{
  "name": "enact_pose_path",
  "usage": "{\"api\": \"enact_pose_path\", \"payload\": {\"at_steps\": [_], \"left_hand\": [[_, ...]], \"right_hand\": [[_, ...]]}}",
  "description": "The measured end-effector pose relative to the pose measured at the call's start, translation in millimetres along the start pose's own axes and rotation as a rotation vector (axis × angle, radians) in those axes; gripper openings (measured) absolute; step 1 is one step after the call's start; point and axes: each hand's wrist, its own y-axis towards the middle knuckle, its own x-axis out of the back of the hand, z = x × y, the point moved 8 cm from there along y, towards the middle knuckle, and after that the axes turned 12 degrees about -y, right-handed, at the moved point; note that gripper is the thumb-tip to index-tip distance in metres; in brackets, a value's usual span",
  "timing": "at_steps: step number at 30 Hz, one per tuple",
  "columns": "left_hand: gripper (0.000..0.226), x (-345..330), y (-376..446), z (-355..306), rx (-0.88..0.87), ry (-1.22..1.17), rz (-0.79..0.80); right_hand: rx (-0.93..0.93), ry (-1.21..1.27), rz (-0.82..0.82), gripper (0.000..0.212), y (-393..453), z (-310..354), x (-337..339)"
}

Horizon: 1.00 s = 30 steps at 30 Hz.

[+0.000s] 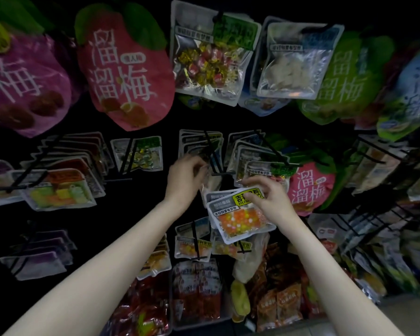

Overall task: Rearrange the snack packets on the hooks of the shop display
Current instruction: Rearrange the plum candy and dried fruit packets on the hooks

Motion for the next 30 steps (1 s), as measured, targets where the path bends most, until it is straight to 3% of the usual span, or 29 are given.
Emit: {"api": "enact_pose_path", "payload": {"at_steps": [4,10,16,18,23,26,30], "left_hand": [[0.011,9.9,-38.5,-17.4,-0.177,0.101,-0.015],[0.022,9.6,-48.3,-13.9,-0.191,0.108,0.017],[0.014,15.2,-41.9,-9.3,-0.126,0.015,0.000],[0.014,16.9,-29.4,5.9,-0.008,-0.004,0.006],[0.024,-4.7,14.6,46.6,0.275,-0.100,0.255],[0.018,-18.6,24.7,48.2,0.239,-0.246,0.305],[0.032,-19.7,8.1,48.1,0.156,-0.207,0.206]], "right_hand": [[-0.056,0.003,-0.018,0.014,4.4,-3.8,1.5],[-0.037,-0.004,-0.052,0.013,5.4,8.3,1.6],[-0.036,-0.008,-0.062,0.016,1.4,5.6,5.2],[-0.047,-0.016,-0.069,0.012,0.3,5.0,6.2],[-0.054,-0.056,-0.049,0.013,1.1,8.8,5.4],[-0.056,-0.065,-0.042,0.013,2.1,10.1,5.5],[-0.064,-0.060,-0.066,0.010,-0.1,8.8,8.7]]}}
